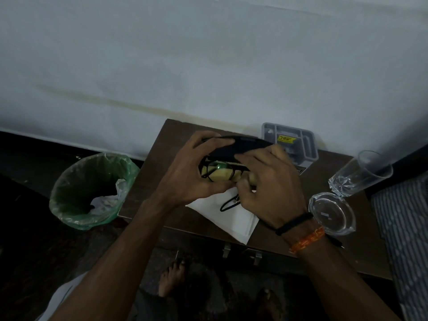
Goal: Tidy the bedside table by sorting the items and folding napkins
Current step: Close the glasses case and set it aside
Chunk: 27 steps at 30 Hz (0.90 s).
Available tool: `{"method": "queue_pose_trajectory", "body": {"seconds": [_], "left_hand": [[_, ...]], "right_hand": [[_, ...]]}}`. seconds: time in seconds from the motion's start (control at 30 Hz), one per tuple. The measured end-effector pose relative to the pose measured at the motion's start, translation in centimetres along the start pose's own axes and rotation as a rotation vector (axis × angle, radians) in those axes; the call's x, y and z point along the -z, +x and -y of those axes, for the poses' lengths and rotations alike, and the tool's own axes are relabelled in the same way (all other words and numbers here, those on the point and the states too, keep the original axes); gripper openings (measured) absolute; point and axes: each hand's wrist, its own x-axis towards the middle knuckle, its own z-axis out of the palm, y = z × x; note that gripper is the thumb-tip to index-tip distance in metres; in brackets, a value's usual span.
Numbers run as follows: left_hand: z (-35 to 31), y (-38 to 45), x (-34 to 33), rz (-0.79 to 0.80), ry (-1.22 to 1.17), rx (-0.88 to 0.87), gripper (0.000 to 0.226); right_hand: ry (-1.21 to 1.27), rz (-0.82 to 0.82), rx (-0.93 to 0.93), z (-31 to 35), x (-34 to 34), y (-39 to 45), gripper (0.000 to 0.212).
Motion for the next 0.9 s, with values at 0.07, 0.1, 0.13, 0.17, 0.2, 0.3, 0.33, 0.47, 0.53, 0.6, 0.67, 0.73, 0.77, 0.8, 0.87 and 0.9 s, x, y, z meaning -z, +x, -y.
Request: {"method": "queue_pose_trajectory", "body": {"seconds": [0.07, 0.1, 0.13, 0.17, 0.2, 0.3, 0.33, 0.47, 0.53, 0.6, 0.67, 0.73, 0.77, 0.8, 0.87, 0.9], "left_hand": [[0.1, -0.2, 0.4, -0.001, -0.004, 0.024, 0.078], [0.1, -0.3, 0.7, -0.004, -0.006, 0.037, 0.078], [0.0, -0.3, 0.9, -0.011, -0.005, 0.045, 0.077], [0.0, -0.3, 1.0, -0.022, -0.007, 0.045, 0.076], [-0.1, -0.3, 1.1, -0.033, -0.015, 0.039, 0.075], [-0.4, -0.1, 1.1, -0.065, -0.059, 0.028, 0.073], [-0.4, 0.0, 1.1, -0.075, -0.072, 0.028, 0.072], [-0.3, 0.1, 0.5, -0.091, -0.097, 0.002, 0.068], [-0.2, 0.1, 0.2, -0.076, -0.106, -0.008, 0.063], [-0.2, 0.2, 0.0, -0.056, -0.121, 0.008, 0.055], [-0.5, 0.2, 0.1, -0.052, -0.185, 0.052, 0.046], [-1.0, 0.3, 0.3, -0.037, -0.325, 0.120, 0.042], [-1.3, 0.4, 0.5, -0.014, -0.397, 0.146, 0.048], [-1.5, 0.4, 0.8, 0.018, -0.463, 0.169, 0.058], [-1.8, 0.5, 1.4, 0.067, -0.631, 0.246, 0.074], [-1.9, 0.5, 1.6, 0.060, -0.725, 0.305, 0.078]], "right_hand": [[0.060, -0.182, -0.024, -0.4, 0.4, -0.2, 0.027], [0.090, -0.271, -0.070, -0.7, 0.6, -0.2, 0.022], [0.121, -0.350, -0.138, -1.1, 0.7, -0.3, 0.019], [0.159, -0.416, -0.220, -1.4, 0.9, -0.4, 0.016], [0.207, -0.465, -0.310, -1.7, 1.0, -0.5, 0.013], [0.415, -0.467, -0.605, -2.3, 0.8, -0.7, 0.013], [0.506, -0.415, -0.712, -2.5, 0.7, -0.7, 0.015], [1.026, -0.123, -1.073, -2.6, 0.8, -0.2, 0.048], [1.275, 0.012, -1.123, -2.3, 0.9, 0.1, 0.067], [1.376, 0.085, -1.119, -2.2, 0.9, 0.2, 0.073], [1.398, 0.079, -1.123, -2.3, 0.9, 0.3, 0.067], [1.411, 0.079, -1.118, -2.5, 0.9, 0.2, 0.062], [1.416, 0.083, -1.104, -2.6, 0.9, 0.2, 0.060], [1.425, 0.078, -1.094, -2.7, 0.9, 0.1, 0.056], [1.465, 0.049, -1.088, -2.9, 0.8, 0.0, 0.043], [1.488, 0.038, -1.080, -3.1, 0.7, 0.0, 0.039]]}}
